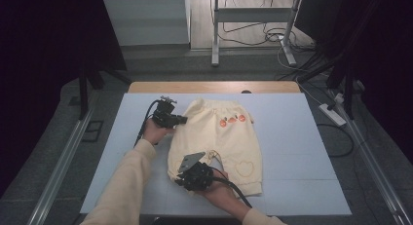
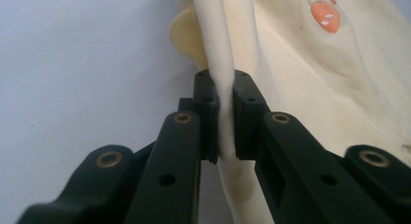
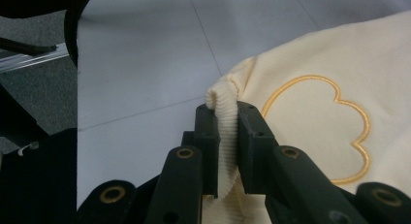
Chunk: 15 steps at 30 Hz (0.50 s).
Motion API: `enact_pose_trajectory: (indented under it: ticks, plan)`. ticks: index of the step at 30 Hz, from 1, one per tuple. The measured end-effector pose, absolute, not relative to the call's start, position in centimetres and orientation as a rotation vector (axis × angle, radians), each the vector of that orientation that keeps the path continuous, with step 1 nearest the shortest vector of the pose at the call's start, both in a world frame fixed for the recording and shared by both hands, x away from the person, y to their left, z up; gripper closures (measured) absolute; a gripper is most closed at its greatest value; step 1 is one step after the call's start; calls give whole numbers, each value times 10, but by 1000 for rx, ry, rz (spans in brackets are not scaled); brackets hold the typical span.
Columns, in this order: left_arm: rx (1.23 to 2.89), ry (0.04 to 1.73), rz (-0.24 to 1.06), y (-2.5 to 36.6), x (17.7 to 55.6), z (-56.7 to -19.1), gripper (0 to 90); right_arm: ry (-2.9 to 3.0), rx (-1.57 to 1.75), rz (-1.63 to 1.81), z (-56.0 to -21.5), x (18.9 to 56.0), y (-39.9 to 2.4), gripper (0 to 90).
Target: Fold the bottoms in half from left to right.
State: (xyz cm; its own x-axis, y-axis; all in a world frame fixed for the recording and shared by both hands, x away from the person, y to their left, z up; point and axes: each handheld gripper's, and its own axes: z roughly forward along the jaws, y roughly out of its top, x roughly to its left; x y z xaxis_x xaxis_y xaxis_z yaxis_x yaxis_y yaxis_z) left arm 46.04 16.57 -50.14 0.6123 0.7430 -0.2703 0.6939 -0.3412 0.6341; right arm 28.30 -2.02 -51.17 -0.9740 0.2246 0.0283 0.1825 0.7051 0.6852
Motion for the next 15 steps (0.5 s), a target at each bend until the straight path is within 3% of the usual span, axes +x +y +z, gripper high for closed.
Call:
enact_pose_trajectory:
  ticks: [15]
  plan:
    - [2093, 1107, 92, 168, 456, -493, 825, 2851, 323, 1179, -508, 282, -20, 802]
